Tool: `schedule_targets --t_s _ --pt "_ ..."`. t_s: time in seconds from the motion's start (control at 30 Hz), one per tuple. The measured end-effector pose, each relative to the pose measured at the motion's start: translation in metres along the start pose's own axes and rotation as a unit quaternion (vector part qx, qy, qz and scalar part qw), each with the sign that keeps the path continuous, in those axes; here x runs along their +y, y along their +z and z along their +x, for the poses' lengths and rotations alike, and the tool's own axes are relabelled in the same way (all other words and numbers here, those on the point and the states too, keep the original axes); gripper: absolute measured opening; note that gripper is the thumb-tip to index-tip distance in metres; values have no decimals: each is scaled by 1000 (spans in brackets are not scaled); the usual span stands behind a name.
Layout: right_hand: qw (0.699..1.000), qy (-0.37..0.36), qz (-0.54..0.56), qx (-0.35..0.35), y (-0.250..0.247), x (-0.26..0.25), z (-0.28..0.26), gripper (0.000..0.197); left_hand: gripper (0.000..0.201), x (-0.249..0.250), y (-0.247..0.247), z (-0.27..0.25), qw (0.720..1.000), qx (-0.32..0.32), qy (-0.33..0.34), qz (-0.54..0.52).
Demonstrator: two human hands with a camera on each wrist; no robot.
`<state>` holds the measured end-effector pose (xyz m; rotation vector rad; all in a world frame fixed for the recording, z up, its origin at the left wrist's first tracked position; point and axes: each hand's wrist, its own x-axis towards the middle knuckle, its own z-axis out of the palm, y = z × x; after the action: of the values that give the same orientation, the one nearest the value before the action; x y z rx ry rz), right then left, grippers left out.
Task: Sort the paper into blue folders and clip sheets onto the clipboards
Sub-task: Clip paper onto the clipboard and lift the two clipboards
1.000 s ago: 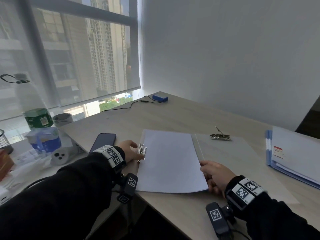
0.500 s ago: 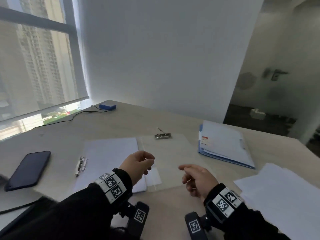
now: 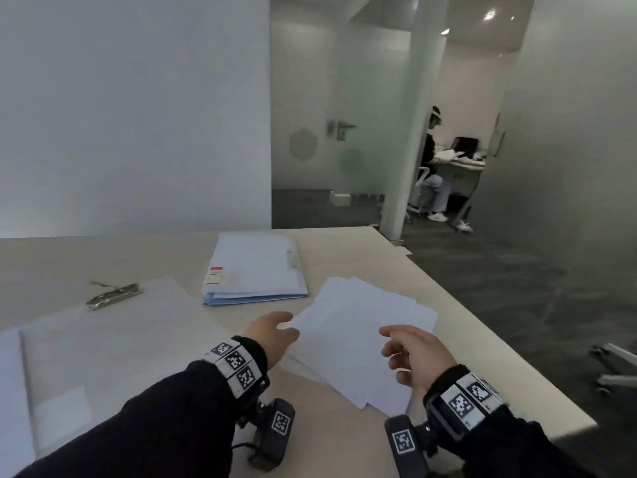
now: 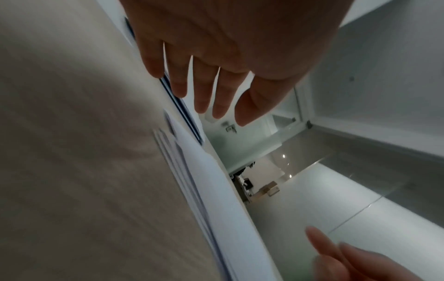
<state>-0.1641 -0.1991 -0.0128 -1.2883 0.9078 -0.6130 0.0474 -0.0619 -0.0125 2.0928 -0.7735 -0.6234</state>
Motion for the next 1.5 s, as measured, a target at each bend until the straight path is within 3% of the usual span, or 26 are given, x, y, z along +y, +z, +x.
schedule_targets --t_s 0.13,0.23,0.43,0.63,0.8,0.97,1.2,1.3,1.43,1.5 --pt "999 9 21 47 -55 6 -7 19 56 25 29 28 980 -78 -33 181" --pt "997 14 34 75 -90 12 -16 19 81 33 47 48 924 -84 -58 367" --pt "991 39 15 123 -150 25 -39 17 84 61 92 41 902 -89 -31 421" --pt "976 130 -31 170 -198 45 -58 25 87 91 149 21 889 -129 56 436" --pt "971 181 -24 158 -221 67 -64 43 85 113 182 -11 892 -161 90 413" --pt "974 135 37 176 -224 65 -61 17 78 117 197 -14 919 -185 103 333" --pt "978 61 -90 175 -218 50 -57 10 56 120 186 -17 932 -191 113 288" --pt "985 -12 -86 150 -202 33 -61 23 68 113 177 -8 964 -170 77 192" --pt "986 -88 -64 125 -178 13 -55 21 104 104 147 9 987 -154 34 -41" --pt "988 -108 -32 105 -163 3 -49 21 87 98 128 18 985 -114 53 -117"
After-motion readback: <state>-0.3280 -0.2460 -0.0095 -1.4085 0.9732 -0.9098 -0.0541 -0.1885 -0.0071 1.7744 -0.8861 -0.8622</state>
